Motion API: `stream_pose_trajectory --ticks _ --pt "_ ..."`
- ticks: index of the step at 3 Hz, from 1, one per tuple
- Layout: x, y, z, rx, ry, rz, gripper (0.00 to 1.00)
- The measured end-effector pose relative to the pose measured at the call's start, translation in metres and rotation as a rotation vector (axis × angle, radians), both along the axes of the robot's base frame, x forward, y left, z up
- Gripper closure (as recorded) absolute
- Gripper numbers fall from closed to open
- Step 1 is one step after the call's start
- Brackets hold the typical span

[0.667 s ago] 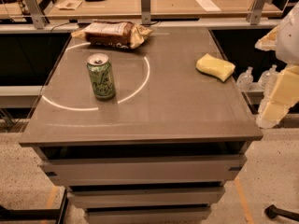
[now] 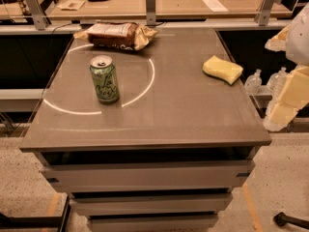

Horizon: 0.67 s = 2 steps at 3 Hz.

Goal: Move brown chip bag near green can

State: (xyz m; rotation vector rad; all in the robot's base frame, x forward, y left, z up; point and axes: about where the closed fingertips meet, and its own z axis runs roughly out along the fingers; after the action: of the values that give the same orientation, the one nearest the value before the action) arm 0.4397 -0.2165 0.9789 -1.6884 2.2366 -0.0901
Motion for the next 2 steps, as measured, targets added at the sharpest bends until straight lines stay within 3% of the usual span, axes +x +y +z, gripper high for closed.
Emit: stream_pose_trajectory --ticks 1,2 --pt "0.008 -0.011 -0.003 0.113 -0.037 -0.039 0.00" --pt "0.021 -0.008 0.000 0.309 -0.108 -0.080 0.00"
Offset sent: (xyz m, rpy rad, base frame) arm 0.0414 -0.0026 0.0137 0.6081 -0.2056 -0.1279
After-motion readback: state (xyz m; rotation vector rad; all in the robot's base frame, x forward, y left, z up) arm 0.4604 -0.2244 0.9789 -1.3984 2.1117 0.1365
